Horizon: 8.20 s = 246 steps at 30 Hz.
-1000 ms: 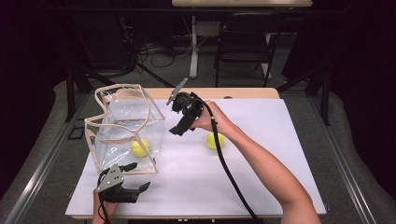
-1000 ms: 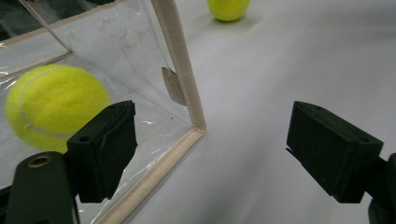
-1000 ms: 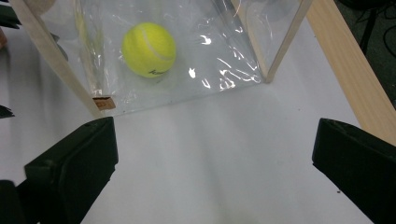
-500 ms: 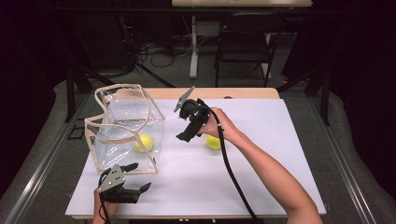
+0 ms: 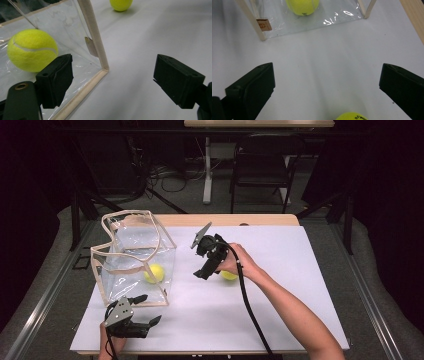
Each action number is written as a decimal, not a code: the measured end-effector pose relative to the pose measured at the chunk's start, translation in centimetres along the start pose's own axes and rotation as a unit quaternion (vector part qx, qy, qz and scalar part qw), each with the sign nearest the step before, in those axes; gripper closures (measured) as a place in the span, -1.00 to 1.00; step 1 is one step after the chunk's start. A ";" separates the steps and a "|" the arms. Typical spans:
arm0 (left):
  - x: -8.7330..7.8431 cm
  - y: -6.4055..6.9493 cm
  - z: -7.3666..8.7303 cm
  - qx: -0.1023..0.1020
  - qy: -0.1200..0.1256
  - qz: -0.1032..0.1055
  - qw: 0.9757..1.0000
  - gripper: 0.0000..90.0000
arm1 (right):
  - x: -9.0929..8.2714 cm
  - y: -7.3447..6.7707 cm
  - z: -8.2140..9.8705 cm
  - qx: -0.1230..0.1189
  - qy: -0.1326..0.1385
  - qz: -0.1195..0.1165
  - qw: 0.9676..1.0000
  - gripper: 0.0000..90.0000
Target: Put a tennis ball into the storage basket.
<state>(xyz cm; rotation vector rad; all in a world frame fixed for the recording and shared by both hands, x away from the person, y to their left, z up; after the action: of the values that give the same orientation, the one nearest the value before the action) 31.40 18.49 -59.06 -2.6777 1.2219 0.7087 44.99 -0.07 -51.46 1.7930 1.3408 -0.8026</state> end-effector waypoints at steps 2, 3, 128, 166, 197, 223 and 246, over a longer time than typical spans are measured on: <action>0.0 0.0 0.0 0.001 -0.002 0.002 1.000 -0.65 | 0.1 -0.1 0.4 0.001 -0.003 0.000 1.000 -1.00; 0.0 0.0 0.0 0.001 0.000 0.001 1.000 -0.65 | 0.1 -0.2 0.6 0.001 -0.005 0.001 1.000 -1.00; 0.1 0.1 -0.1 0.004 0.002 0.000 1.000 -0.65 | 3.5 2.9 11.7 0.046 -0.157 -0.010 0.986 -0.43; 0.1 0.3 -0.1 0.004 0.002 0.003 1.000 -0.65 | 1.7 3.2 8.0 0.004 -0.157 0.001 0.988 -0.43; 0.1 0.2 -0.1 0.005 0.003 0.004 1.000 -0.65 | 1.0 3.6 4.5 -0.029 -0.159 0.008 0.987 -0.43; 0.1 0.2 -0.1 0.004 0.002 0.004 1.000 -0.65 | 0.9 3.7 2.3 -0.045 -0.146 0.016 0.988 -0.43; 0.1 0.3 -0.1 0.005 0.003 0.004 1.000 -0.65 | 0.8 4.0 0.3 -0.049 -0.132 0.019 0.990 -0.42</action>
<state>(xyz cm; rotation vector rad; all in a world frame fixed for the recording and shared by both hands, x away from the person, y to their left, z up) 31.32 18.19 -58.96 -2.6708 1.2349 0.6953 49.01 -0.58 -51.50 1.5689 1.1497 -0.9022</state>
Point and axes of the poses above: each handheld gripper's, and its own axes: x roughly forward along the jaws, z roughly out of its underside, y roughly to its right, the point moved 9 cm from there along x, roughly forward along the jaws, and after that the axes turned 10 degrees about -x, right-handed, at the moved point
